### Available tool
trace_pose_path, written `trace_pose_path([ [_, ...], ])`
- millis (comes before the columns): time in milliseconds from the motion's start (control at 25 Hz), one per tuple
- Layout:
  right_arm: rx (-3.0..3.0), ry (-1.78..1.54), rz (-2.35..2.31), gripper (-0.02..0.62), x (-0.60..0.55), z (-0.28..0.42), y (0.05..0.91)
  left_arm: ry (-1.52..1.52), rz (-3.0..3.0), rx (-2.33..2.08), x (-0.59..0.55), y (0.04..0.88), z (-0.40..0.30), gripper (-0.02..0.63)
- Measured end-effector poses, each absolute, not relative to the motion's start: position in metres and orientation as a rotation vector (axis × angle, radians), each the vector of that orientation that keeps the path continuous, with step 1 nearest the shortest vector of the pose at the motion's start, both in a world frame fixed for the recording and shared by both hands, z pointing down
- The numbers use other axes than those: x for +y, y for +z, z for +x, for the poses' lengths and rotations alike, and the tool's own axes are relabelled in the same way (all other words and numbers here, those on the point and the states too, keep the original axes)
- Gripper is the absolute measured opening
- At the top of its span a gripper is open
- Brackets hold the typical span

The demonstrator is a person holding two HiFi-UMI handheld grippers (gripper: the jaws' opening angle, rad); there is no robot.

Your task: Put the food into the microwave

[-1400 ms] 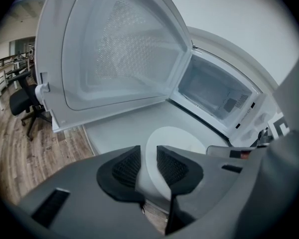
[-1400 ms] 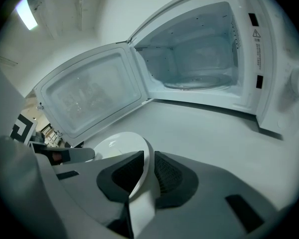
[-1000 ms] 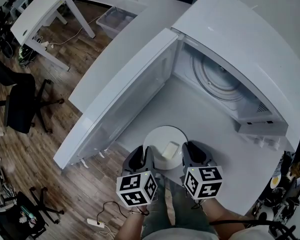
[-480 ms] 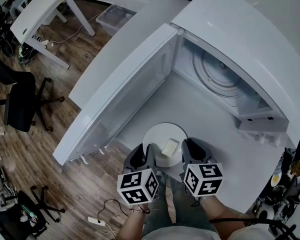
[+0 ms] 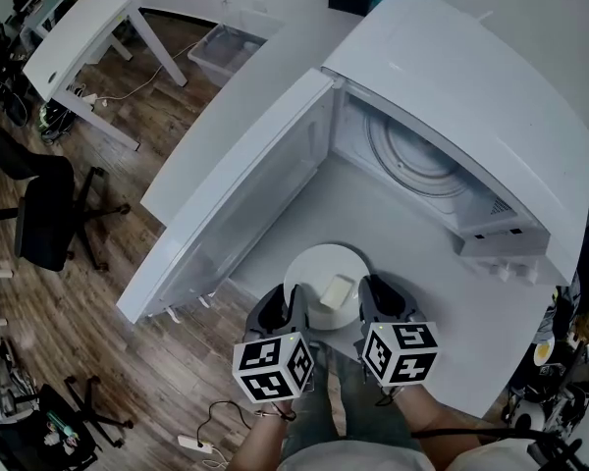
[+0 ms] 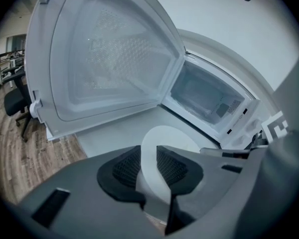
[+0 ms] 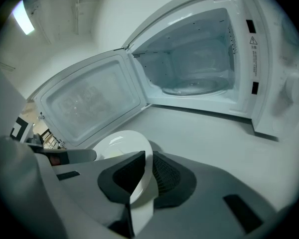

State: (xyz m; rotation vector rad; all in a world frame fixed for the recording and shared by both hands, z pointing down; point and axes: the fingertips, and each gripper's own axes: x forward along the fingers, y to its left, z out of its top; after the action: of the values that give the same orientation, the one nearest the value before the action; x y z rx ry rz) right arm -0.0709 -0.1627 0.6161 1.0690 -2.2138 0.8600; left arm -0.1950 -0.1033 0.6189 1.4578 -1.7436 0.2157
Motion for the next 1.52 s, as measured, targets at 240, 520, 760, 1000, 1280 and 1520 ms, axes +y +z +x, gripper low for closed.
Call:
trace_pose_path([
  [240, -2.228, 0.861, 1.116, 0.058, -0.169, -0.064, 0.597, 0.217, 1.506, -1.731, -0.113, 0.600, -0.190, 0.101],
  [520, -2.256, 0.844, 1.201, 0.058, -0.182, -0.049, 0.566, 0.207, 1.594, -1.711, -0.132, 0.570, -0.176, 0.101],
  [760, -2.281, 0.832, 1.280, 0.058, -0.193, -0.035, 0.542, 0.206, 1.680, -1.694, -0.152, 0.545, -0.166, 0.100],
  [1000, -2.302, 0.825, 1.350, 0.058, -0.203, -0.023, 0.514, 0.204, 1.757, -1.678, -0.169, 0.516, -0.156, 0.100],
  [1280, -2.320, 0.803, 1.412, 0.058, -0.212, -0.014, 0.493, 0.189, 1.820, -1.657, -0.182, 0.496, -0.148, 0.100],
  [1520, -2.323, 0.804, 1.447, 0.058, -0.217, -0.008, 0.487, 0.195, 1.851, -1.644, -0.191, 0.490, -0.143, 0.100],
])
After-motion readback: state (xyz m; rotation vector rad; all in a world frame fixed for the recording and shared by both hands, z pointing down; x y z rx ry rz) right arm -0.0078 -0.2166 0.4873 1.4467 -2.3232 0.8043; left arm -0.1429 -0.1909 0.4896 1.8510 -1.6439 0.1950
